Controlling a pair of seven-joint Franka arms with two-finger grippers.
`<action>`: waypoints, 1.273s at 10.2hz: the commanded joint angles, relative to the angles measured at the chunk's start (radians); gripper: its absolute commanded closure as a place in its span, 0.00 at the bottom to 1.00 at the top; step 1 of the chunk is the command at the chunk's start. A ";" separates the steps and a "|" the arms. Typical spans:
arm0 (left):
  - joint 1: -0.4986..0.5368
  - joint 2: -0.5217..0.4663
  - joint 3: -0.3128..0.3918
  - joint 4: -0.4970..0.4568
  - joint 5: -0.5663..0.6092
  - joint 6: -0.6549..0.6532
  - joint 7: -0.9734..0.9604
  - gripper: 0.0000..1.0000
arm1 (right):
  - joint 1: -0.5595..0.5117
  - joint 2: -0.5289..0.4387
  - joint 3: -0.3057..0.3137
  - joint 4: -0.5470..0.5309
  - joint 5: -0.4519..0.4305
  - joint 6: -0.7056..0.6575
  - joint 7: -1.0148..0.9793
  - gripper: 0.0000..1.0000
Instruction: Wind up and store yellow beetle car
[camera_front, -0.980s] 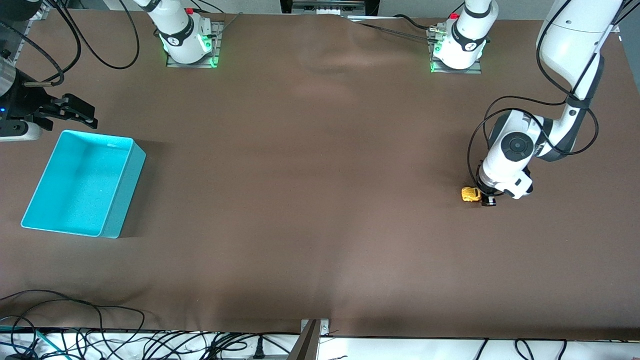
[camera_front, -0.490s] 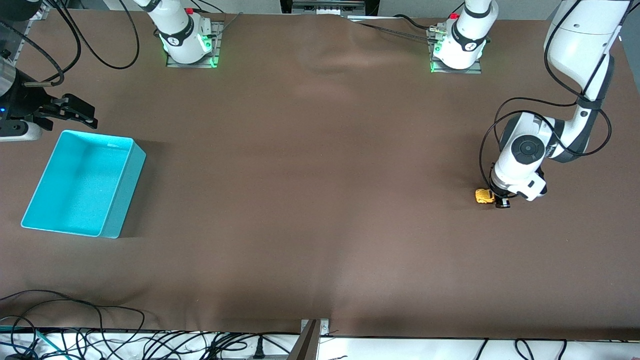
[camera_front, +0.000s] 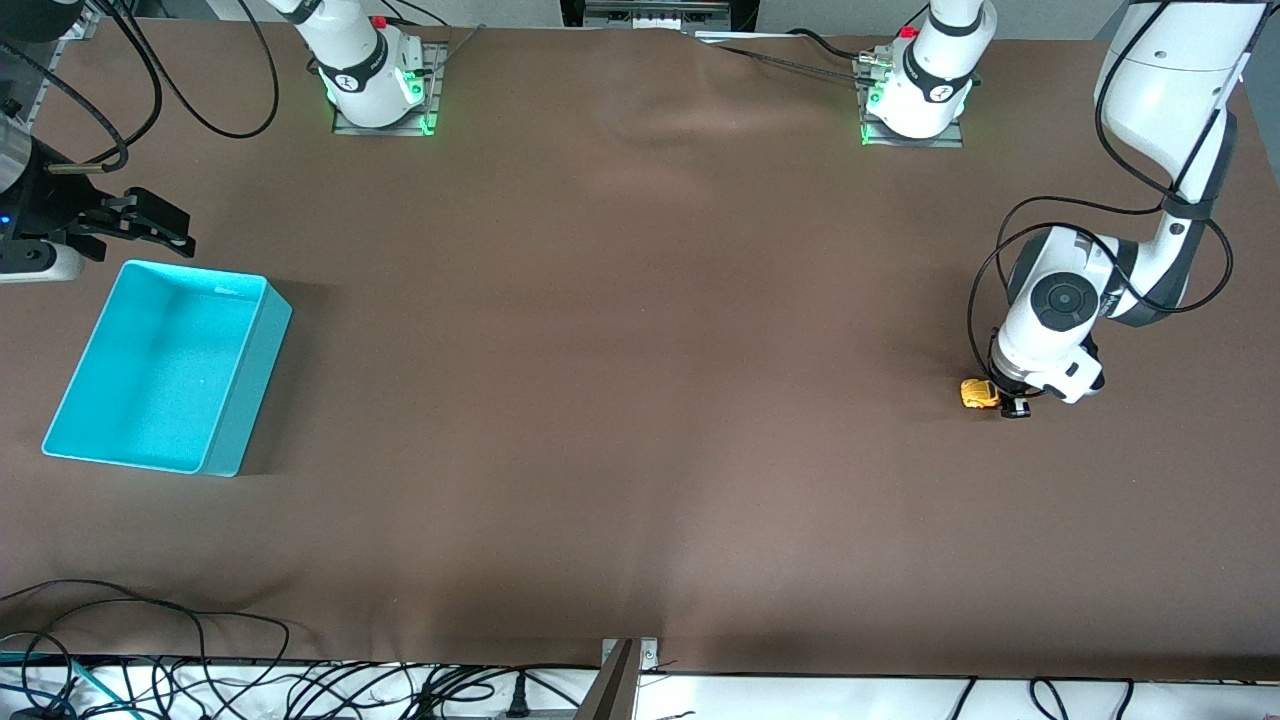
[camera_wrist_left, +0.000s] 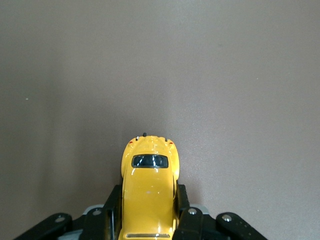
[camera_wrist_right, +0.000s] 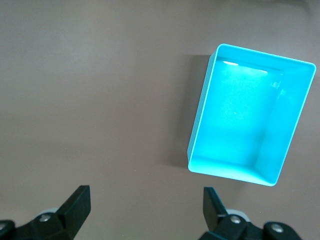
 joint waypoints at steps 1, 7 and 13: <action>0.003 0.120 0.007 0.076 0.045 0.048 -0.038 0.00 | 0.000 0.009 -0.001 0.023 0.014 -0.007 0.014 0.00; -0.001 0.120 0.008 0.076 0.045 0.048 -0.048 0.00 | 0.000 0.007 -0.001 0.023 0.014 -0.007 0.014 0.00; 0.001 0.050 0.004 0.076 0.045 0.046 -0.022 0.00 | 0.000 0.007 -0.001 0.023 0.014 -0.007 0.014 0.00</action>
